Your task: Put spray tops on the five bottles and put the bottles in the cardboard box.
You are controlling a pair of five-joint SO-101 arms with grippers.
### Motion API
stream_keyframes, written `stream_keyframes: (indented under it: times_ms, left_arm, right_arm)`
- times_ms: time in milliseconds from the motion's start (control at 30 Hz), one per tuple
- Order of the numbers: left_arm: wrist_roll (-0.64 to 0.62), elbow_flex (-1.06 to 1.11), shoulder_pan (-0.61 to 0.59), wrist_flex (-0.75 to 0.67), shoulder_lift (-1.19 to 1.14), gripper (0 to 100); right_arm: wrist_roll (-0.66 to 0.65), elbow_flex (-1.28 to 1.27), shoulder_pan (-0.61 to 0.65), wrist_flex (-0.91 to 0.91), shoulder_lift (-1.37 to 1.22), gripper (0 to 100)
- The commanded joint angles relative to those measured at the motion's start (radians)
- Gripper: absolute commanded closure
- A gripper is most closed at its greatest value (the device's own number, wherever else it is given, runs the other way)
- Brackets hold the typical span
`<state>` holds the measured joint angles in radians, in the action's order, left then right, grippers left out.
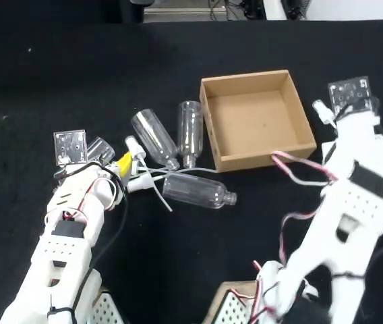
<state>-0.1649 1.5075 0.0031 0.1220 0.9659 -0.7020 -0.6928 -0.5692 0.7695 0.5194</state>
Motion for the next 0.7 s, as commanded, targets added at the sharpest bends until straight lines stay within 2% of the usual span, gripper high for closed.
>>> stream_keyframes:
  times_ms: [0, 200, 367, 500, 667]
  left_arm:
    - [-0.003, -0.012, 0.008, -0.020, 0.014, 77]
    - [-0.003, -0.012, 0.008, -0.018, 0.014, 77]
    - [-0.003, -0.012, 0.010, -0.018, 0.009, 77]
    - [-0.003, -0.012, 0.008, -0.017, 0.009, 77]
    - [-0.003, -0.010, 0.008, -0.015, 0.008, 77]
  right_arm:
    - [-0.087, 0.159, 0.014, 0.003, -0.183, 70.6]
    - [-0.169, 0.417, -0.025, 0.015, -0.490, 72.7]
    - [-0.265, 0.615, -0.051, 0.135, -0.676, 72.6]
    - [-0.279, 0.748, -0.040, 0.226, -0.806, 72.5]
    - [-0.278, 0.943, 0.000, 0.365, -0.943, 65.2]
